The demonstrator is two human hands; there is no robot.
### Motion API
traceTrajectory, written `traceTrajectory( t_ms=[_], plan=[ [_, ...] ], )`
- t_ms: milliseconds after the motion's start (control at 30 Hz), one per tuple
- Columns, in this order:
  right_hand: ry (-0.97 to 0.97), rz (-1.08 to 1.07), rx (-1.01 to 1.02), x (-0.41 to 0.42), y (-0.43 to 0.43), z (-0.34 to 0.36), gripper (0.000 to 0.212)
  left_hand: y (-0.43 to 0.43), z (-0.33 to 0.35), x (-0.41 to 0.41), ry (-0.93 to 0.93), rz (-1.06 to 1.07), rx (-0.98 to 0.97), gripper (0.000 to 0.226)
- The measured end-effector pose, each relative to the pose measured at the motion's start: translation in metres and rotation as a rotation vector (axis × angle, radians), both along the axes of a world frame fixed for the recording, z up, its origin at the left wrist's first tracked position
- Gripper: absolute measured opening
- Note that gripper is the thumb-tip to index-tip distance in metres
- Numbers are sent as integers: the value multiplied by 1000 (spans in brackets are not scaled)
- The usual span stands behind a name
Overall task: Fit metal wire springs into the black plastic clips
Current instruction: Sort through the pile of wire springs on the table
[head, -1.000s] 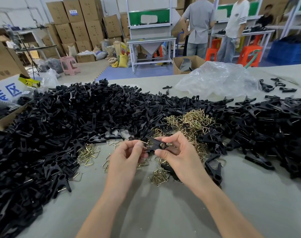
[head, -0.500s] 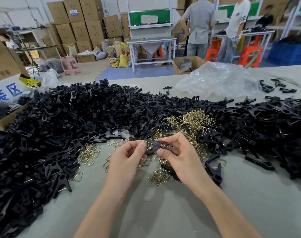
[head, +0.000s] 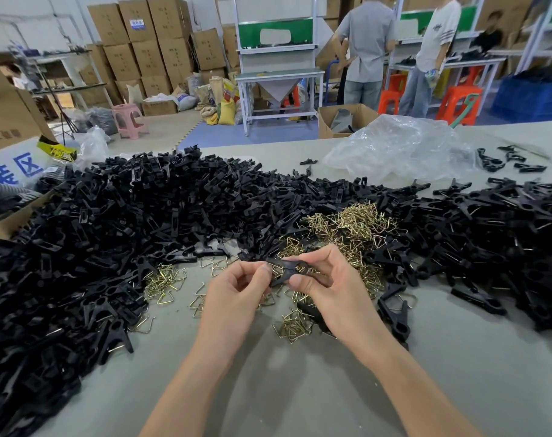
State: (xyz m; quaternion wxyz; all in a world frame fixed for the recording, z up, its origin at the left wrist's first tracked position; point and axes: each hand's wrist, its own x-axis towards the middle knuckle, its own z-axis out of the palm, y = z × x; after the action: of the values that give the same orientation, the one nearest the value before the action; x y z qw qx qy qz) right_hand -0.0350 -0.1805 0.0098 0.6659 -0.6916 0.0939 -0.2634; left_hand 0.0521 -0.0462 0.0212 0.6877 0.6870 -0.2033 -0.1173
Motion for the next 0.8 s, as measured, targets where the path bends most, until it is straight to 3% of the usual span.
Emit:
traceTrajectory(
  t_ms=[133, 233, 367, 633, 800],
  plan=[
    [0, -9, -16, 0, 1, -1, 28, -1, -1, -2, -38, 5, 0, 13],
    [55, -61, -157, 1, 4, -4, 33, -2, -3, -4, -88, 39, 42, 7],
    [32, -106, -400, 1, 9, -7, 37, -5, -9, -7, -171, 38, 125, 35],
    [-69, -154, -829, 4, 21, -6, 9, -19, -1, -21, 418, -213, -188, 41],
    [-58, -122, -855, 3, 20, -6, 10, -17, 3, -18, 624, -303, -299, 33]
  ],
)
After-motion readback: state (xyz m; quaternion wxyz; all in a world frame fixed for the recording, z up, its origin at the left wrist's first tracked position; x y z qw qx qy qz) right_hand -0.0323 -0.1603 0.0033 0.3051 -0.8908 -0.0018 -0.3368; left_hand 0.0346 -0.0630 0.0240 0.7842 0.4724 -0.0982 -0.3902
